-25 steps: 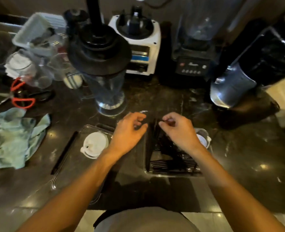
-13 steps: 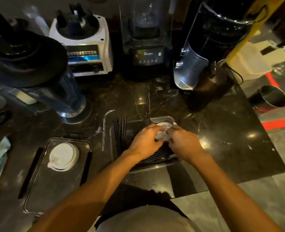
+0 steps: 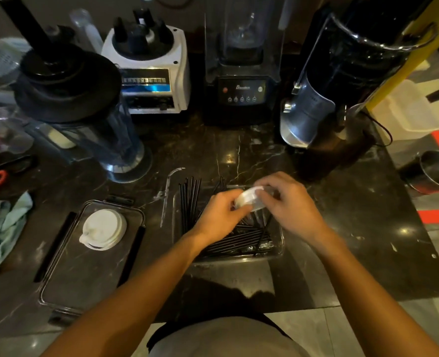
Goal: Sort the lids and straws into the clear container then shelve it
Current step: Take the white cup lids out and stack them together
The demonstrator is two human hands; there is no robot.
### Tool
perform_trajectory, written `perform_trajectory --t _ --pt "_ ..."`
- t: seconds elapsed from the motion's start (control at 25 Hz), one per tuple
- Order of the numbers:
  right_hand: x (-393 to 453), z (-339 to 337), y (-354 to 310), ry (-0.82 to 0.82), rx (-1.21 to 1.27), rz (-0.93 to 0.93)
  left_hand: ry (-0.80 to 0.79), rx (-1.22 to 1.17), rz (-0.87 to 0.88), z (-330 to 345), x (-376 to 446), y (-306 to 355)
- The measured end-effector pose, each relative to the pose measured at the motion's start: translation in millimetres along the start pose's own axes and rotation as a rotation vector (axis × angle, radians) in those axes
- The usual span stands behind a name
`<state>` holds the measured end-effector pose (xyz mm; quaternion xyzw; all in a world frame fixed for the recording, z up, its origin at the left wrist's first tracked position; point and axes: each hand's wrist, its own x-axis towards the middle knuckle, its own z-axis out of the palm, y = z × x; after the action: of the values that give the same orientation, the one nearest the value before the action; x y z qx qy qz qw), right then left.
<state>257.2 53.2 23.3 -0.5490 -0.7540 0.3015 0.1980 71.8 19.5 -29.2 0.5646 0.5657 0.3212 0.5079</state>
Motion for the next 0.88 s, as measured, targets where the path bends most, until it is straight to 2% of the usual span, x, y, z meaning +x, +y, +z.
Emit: perform_trajectory --t 0.08,0.2,0.4,0.64,0.72,0.88 --pt "9.0 -4.3 -5.7 0.089 0.199 0.075 0.078 -0.203 -0.044 -9.3 -1.7 6.5" --pt "16.8 -2.6 -20.4 0.038 0.501 0.250 0.159 -0.399 -0.089 -24.7 -8.7 12.4" --pt "27.3 14.6 -37.5 -0.076 0.599 0.304 0.197 -0.582 -0.137 -46.0 -28.2 0.9" --pt "38.8 38.9 -64.9 -0.099 0.459 0.198 0.278 -0.842 -0.235 -69.2 -52.1 -11.1" --pt "42.7 57.4 -83.8 -0.165 0.394 0.108 0.332 -0.910 -0.227 -82.5 -65.9 -17.9" --pt "45.5 103.6 -127.1 -0.380 -0.078 -0.105 0.479 -1.033 -0.214 -107.2 -97.2 -32.2"
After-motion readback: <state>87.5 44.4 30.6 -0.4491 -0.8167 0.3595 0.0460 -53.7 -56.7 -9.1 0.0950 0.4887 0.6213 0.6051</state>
